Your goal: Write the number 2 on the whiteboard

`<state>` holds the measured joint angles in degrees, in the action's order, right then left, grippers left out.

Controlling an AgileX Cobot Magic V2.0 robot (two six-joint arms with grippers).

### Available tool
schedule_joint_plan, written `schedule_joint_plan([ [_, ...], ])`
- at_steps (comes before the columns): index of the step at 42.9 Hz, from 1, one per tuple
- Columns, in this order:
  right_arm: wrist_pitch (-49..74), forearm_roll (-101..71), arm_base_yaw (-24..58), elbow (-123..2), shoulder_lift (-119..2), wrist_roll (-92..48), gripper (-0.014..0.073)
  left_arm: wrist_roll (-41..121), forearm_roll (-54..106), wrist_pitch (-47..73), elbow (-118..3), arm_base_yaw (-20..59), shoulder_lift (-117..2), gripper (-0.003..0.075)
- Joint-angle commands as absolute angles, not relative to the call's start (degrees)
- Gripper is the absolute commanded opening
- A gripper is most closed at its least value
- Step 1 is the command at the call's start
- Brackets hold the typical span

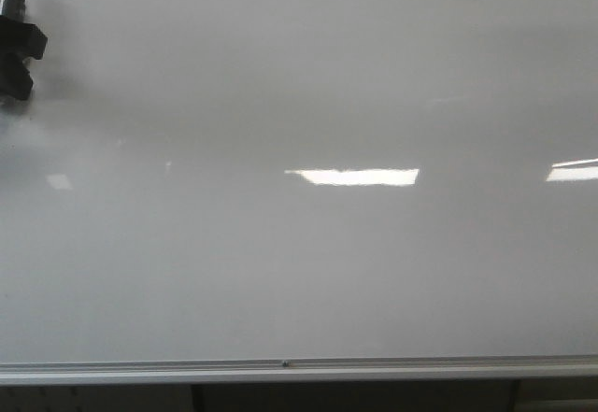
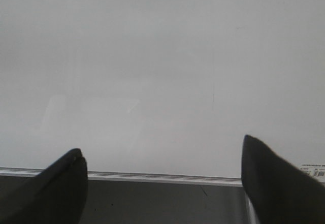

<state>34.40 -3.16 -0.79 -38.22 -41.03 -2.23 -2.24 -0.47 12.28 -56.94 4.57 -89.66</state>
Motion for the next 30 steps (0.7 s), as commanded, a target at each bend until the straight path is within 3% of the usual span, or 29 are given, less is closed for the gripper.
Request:
schedule_joint_plan([
  [1,31.0,-2.5,-0.6,-40.2,-41.1,-2.8,0.0634,-2.6,0.0,9.1,-59.2,5.1,-87.7,0.0295],
  [21,31.0,-2.5,-0.6,-40.2,-41.1,-2.8,0.0634,-2.6,0.0,12.5,-59.5,5.1,-88.7,-0.0014],
  [30,30.2,-2.5,-0.6,-40.4,-41.1,-2.8,0.0634,0.0,-0.4,19.9,-59.9,5.1,-85.4,-0.002],
])
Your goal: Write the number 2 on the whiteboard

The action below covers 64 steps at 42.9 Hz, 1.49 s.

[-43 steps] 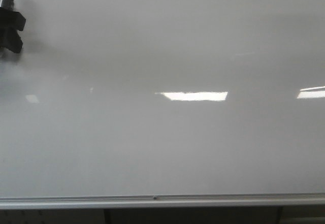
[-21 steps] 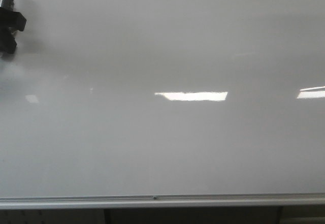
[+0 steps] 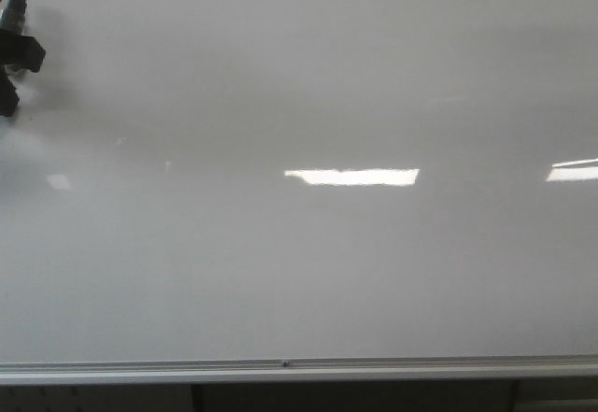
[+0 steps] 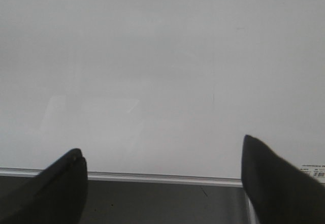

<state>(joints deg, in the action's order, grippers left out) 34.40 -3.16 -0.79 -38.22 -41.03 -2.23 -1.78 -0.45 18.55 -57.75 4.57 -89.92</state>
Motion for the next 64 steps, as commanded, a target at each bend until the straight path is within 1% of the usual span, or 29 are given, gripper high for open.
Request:
schedule_joint_plan([
  [1,30.2,-2.5,-0.6,-40.4,-41.1,-2.8,0.0634,0.6,-0.4,21.0,-60.2,5.1,-84.7,-0.002],
  [6,32.7,-2.5,-0.6,-41.8,-41.6,-2.8,0.0634,6.3,0.0,32.1,-62.5,5.1,-80.9,-0.002],
  [13,41.9,-4.6,-0.5,-46.3,-44.9,-3.6,0.0634,16.8,6.3,44.9,-65.3,5.1,-75.7,-0.002],
  [18,47.8,-9.9,0.8,-50.3,-48.5,-10.0,0.0634,29.9,17.4,52.7,-66.3,5.1,-72.3,-0.002],
  [22,51.5,-16.0,3.0,-53.2,-51.5,-16.7,0.0634,35.5,24.2,58.8,-67.6,5.2,-70.6,-0.002],
  [26,53.7,-21.1,5.5,-55.6,-54.0,-22.4,0.0634,38.4,26.1,63.3,-69.2,6.7,-70.2,-0.002],
  [31,56.0,-24.7,9.2,-58.8,-56.5,-29.6,0.0634,38.9,25.8,64.3,-71.0,11.7,-70.2,-0.002],
  [39,61.0,-25.7,15.8,-63.5,-59.5,-39.4,0.0634,43.6,25.2,64.3,-71.6,24.4,-70.4,-0.002],
  [49,61.1,-30.5,23.5,-65.5,-60.4,-54.4,0.0634,44.3,22.0,64.2,-71.6,38.2,-71.9,-0.002],
  [57,61.1,-35.5,27.5,-65.6,-61.0,-58.4,0.0633,44.4,19.5,62.9,-71.6,45.7,-74.4,-0.002],
  [64,61.0,-36.2,30.7,-65.6,-63.5,-58.4,0.0633,44.4,19.4,60.0,-71.6,48.7,-75.1,-0.002],
])
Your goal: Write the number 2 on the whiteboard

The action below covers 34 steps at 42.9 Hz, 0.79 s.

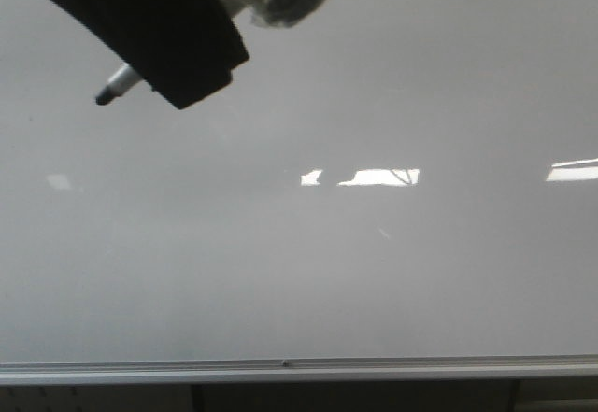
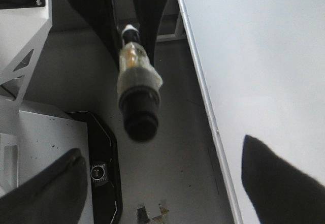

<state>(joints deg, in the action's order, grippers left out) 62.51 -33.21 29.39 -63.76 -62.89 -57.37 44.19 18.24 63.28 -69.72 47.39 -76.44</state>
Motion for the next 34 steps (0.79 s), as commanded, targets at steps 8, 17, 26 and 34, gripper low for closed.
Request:
schedule_joint_plan([
  [8,59.2,-37.9,35.1,-65.6,-65.3,-58.4,0.0633,44.4,19.4,60.0,-71.6,48.9,-75.1,-0.002],
  [17,56.0,-39.1,35.9,-65.6,-65.5,-58.2,0.0633,44.4,19.4,60.0,-71.6,48.9,-75.1,-0.002],
  [26,56.5,-39.5,35.9,-65.6,-65.5,-58.1,0.0456,44.4,19.4,60.0,-71.6,48.9,-75.1,-0.002],
  [34,56.7,-39.5,35.9,-65.6,-65.5,-58.1,0.015,44.4,19.4,60.0,-71.6,48.9,-75.1,-0.002],
])
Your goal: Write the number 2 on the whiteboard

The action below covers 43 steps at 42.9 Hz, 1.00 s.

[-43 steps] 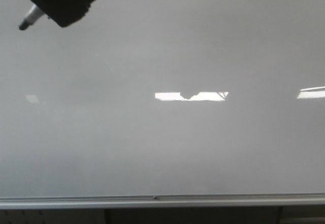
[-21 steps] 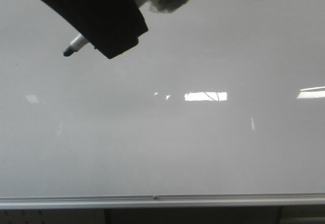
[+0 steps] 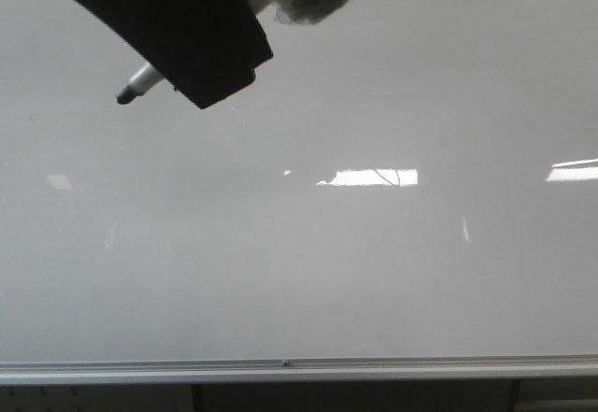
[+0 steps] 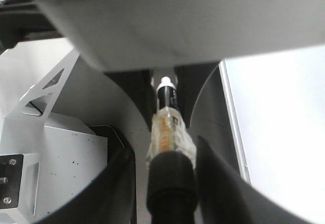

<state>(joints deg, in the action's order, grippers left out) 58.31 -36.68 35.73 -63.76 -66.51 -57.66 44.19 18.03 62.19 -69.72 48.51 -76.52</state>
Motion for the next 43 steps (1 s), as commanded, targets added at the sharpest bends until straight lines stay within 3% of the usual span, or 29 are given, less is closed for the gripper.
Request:
schedule_joint_plan([
  [1,56.7,-39.5,35.9,-65.6,-65.5,-58.1,0.0128,44.4,19.4,60.0,-71.6,48.9,-75.1,-0.002],
  [7,56.7,-39.5,35.9,-65.6,-65.5,-58.1,0.0043,44.4,19.3,59.8,-71.6,48.9,-75.1,-0.0014],
  [9,56.7,-39.5,35.9,-65.6,-65.5,-58.1,0.0034,44.4,19.3,59.8,-71.6,48.9,-75.1,0.0024],
  [11,56.7,-39.5,35.9,-65.6,-65.5,-58.1,0.0034,44.4,19.3,59.8,-71.6,48.9,-75.1,0.0087],
  [17,56.7,-39.5,35.9,-65.6,-65.5,-58.1,0.0034,44.4,19.1,59.8,-71.7,48.9,-74.7,0.0398],
  [21,56.7,-38.2,35.8,-65.6,-65.4,-57.0,0.0034,42.1,17.1,59.9,-73.0,48.9,-74.0,0.0503],
  [32,61.0,-19.0,34.3,-69.4,-65.3,-39.2,0.0034,30.3,9.8,62.2,-73.5,46.3,-68.4,0.0509],
  [43,61.8,-6.5,29.9,-68.4,-60.6,-21.4,0.0034,27.4,15.6,61.0,-66.7,34.0,-60.1,0.0509],
])
